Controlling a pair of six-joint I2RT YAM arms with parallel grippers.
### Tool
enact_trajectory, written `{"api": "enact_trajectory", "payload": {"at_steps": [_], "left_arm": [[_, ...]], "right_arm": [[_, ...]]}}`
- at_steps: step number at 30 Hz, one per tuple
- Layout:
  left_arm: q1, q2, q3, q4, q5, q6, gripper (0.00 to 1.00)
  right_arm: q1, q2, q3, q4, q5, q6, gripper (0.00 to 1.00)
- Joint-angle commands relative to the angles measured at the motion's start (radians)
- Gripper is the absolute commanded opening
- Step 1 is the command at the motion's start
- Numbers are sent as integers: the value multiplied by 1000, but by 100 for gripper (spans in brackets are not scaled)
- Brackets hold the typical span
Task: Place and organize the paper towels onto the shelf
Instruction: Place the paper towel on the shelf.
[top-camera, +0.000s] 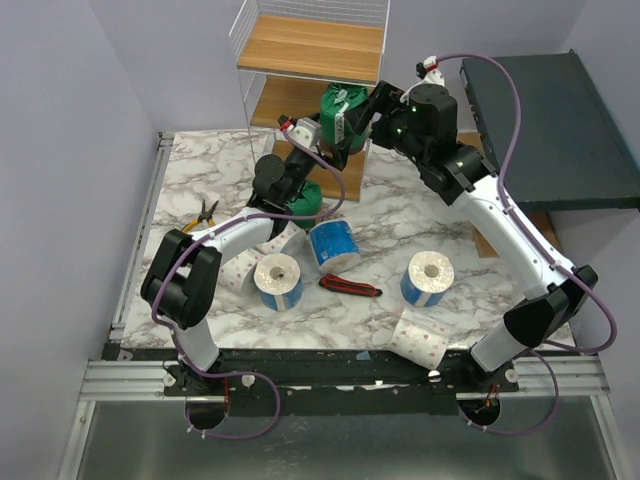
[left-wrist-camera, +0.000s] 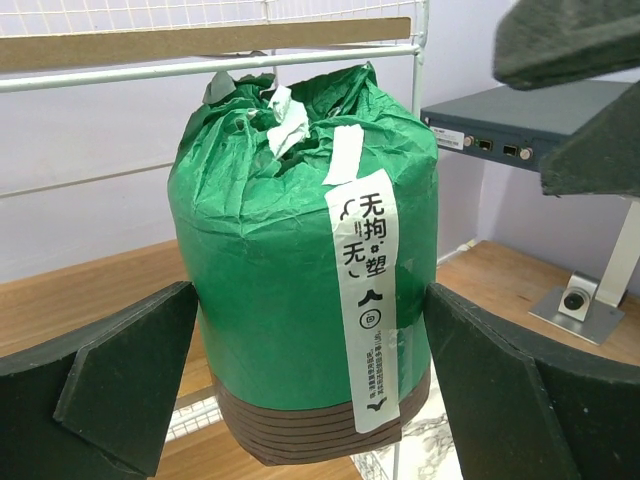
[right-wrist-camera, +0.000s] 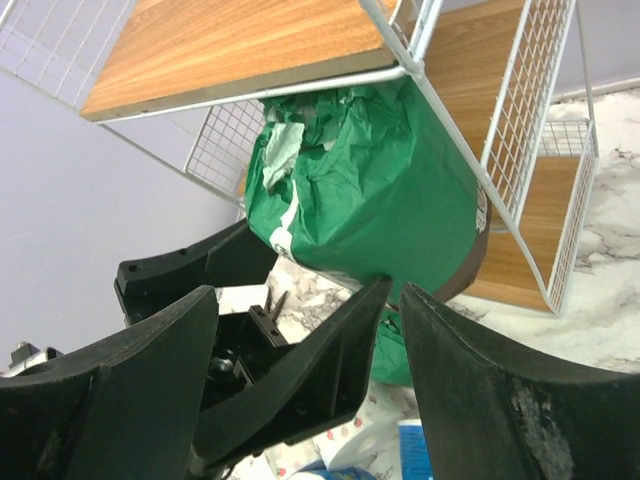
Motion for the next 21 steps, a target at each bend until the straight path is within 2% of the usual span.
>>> {"api": "enact_trajectory", "payload": {"at_steps": [1,13,21], "left_arm": [[-7,22,43,22,-15,15,97],[-7,41,77,-29,-18,10,95],[-7,63,100,-31,-23,15,95]], "right_arm": [[7,-51,-40,15,30,-9,77],[8,-226,-247,107,67,-35,77],[7,-376,-465,155,85,-54,77]]}}
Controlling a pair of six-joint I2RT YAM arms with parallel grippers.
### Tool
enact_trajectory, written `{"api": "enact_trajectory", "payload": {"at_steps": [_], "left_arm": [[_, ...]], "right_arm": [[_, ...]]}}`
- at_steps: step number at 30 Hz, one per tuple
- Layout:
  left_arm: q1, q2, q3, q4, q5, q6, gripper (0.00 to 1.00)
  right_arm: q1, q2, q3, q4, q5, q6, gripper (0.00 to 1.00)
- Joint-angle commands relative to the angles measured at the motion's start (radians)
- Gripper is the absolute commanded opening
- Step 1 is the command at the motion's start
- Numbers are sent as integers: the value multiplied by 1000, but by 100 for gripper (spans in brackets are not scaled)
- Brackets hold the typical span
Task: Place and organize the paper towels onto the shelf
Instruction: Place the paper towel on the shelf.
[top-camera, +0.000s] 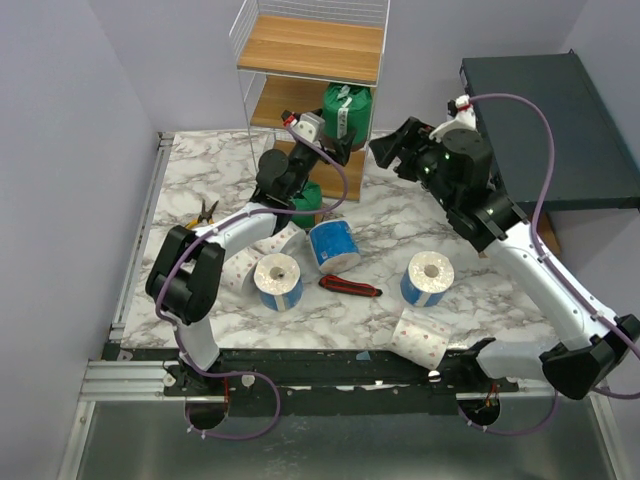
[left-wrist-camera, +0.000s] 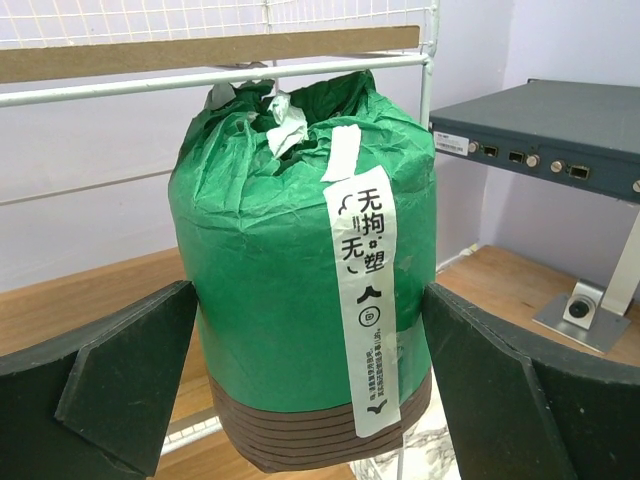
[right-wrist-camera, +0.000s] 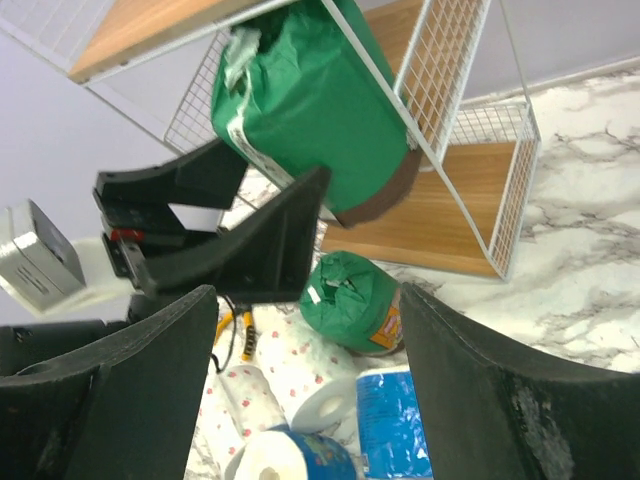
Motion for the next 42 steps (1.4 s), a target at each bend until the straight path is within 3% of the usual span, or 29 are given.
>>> {"api": "enact_trajectory", "payload": {"at_steps": [1,7,17,42], "left_arm": [[-5,34,54,-6,-18,12,95],[-5,71,89,-13,-15,20,94],[-5,115,146,-40,-27,30,94],[-4,243,330,-136,-64,40,97]], "right_arm": [[6,-81,-113,42,39,-23,76],[5,-201,-279,46,68,-25,76],[5,-308,-414,24,77,-26,75],[6,-340,-491,1,77,0,75]]}}
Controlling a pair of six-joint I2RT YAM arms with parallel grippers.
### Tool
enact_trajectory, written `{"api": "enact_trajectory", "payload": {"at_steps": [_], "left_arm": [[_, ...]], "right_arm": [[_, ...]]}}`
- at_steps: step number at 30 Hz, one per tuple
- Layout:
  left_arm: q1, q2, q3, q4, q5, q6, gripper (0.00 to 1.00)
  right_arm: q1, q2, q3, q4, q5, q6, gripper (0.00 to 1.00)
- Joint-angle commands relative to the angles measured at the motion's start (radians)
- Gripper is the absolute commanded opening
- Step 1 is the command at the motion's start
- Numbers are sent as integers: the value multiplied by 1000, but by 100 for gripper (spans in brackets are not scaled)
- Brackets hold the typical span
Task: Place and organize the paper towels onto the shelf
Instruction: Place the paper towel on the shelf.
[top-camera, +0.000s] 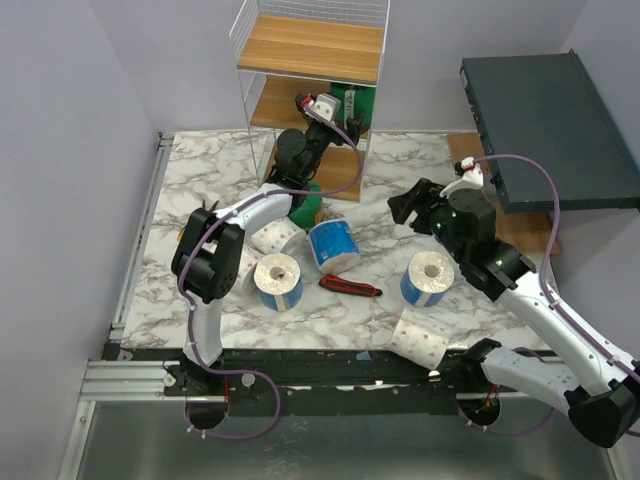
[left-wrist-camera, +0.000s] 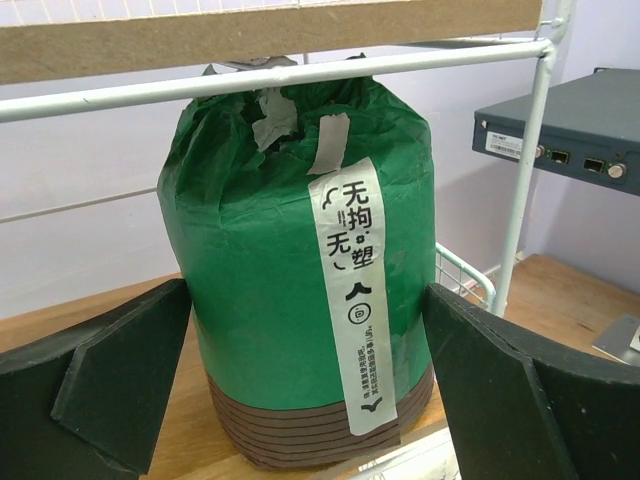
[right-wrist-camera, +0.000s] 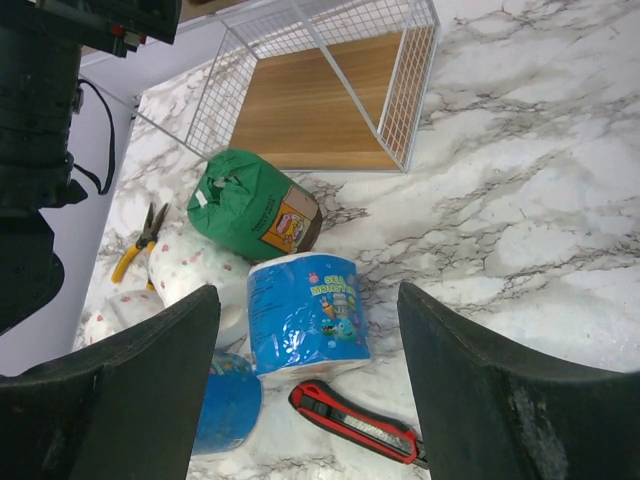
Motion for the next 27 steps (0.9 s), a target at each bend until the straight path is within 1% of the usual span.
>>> {"api": "enact_trajectory", "payload": {"at_steps": [1,21,27], "left_arm": [[-4,46,60,-46,-13,6,97],[-4,144,190,-103,-4,6,97],[-2,131,163,-88,-6,6,97]], "right_arm": [[4,-30,-15,-18,33,14,75],[4,-54,-63,-34,61,14,75],[4,-47,-64,-34,70,8,75]]}}
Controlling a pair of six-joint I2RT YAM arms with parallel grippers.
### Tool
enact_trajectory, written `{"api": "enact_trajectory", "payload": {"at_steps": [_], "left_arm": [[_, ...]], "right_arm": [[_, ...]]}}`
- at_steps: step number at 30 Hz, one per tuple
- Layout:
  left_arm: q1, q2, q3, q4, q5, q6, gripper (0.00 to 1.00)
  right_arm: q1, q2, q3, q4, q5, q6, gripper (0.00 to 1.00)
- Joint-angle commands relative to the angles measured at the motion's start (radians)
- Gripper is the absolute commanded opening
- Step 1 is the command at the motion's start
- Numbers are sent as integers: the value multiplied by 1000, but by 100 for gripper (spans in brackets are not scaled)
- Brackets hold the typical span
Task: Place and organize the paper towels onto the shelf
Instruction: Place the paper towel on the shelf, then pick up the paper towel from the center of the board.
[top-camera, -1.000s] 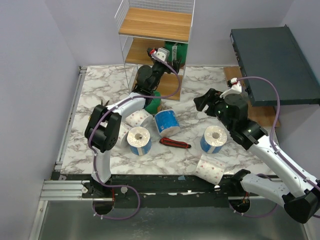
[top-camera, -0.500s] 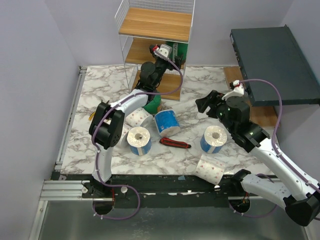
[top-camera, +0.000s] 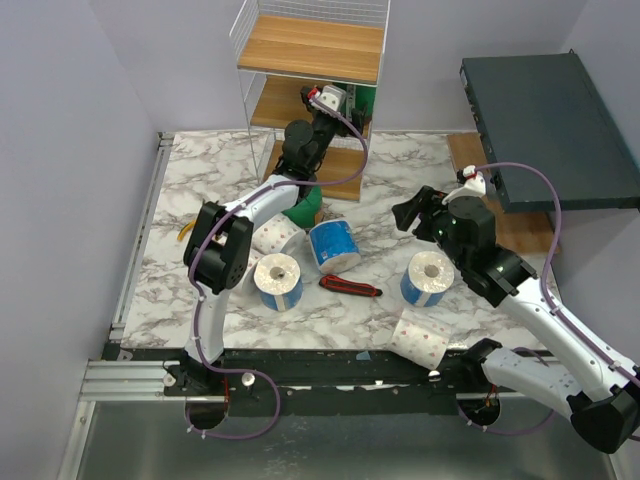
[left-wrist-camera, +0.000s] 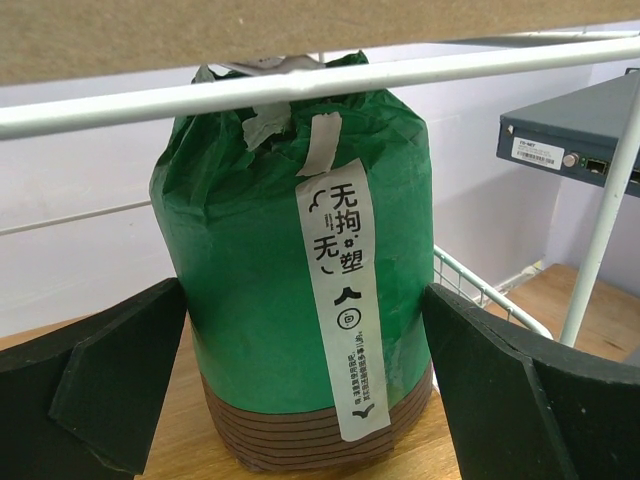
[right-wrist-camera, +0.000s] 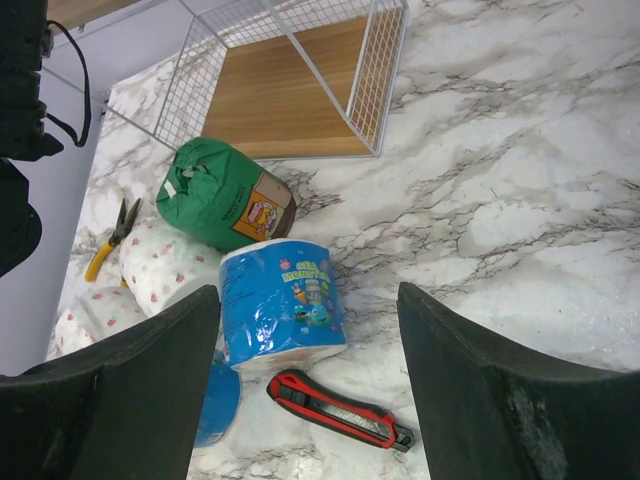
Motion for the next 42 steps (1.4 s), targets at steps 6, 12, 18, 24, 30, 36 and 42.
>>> {"api": "enact_trajectory", "payload": {"at_steps": [6,12,18,24,30,36,42], "left_arm": [[-7,-78,-106,26,8,-1,97],[-8,-210,-241,86,8,-3,98],[-20,-389,-437,111,-19,-47,98],[-70,-687,-669,-69,-151,-101,96],[-108,-918,-667,-739,-330,-384,95],[-114,-1120,-743,-1159,-466,-714,99],[-112,-1298,-806,-1338,-544,-867,99]], "right_arm": [[4,-7,-1,-12,28,-3,75],[4,-25,-1,-24,37,-7,76],[4,-47,-10,-25,29,-8,77],[2,-35,-18,-23,12,-10,77],[3,-20,-52,8,-29,17,77],[4,-20,-145,88,-70,144,90],[4,113,-98,46,-98,139,95]]}}
